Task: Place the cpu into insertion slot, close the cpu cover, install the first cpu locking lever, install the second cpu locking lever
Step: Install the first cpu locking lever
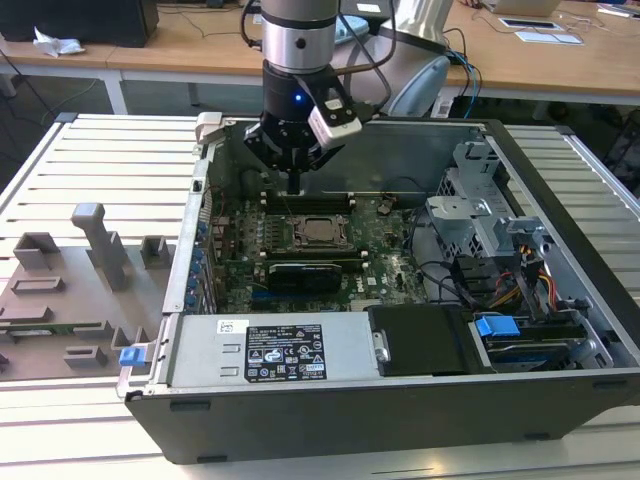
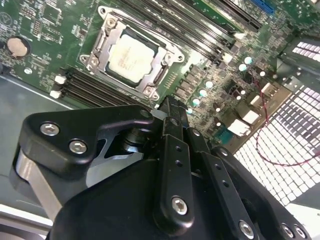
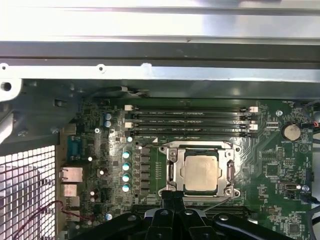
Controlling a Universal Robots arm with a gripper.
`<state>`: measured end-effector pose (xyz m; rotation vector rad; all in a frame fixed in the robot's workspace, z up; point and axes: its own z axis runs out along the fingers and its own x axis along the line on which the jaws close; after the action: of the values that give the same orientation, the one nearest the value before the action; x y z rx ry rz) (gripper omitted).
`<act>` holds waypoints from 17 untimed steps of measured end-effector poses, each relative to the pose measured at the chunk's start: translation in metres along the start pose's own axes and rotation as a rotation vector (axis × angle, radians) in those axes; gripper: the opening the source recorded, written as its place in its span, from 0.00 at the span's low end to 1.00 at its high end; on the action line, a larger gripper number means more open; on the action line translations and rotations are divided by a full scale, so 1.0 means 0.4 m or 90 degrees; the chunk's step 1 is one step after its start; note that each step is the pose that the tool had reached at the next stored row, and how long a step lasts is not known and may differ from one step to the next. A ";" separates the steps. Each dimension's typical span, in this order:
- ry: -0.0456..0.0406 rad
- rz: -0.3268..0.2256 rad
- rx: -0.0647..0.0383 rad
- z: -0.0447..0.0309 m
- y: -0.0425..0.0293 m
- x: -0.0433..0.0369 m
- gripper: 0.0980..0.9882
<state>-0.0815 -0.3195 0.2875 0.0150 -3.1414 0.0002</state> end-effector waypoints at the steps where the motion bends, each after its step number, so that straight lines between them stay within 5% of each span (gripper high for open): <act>1: 0.0000 0.000 0.000 0.000 0.000 0.004 0.01; 8: 0.0001 0.000 0.000 0.001 0.001 0.023 0.01; 17: 0.0000 0.000 0.000 0.005 0.026 0.044 0.01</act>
<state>-0.0994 -0.3095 0.2855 0.0150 -3.1414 0.0003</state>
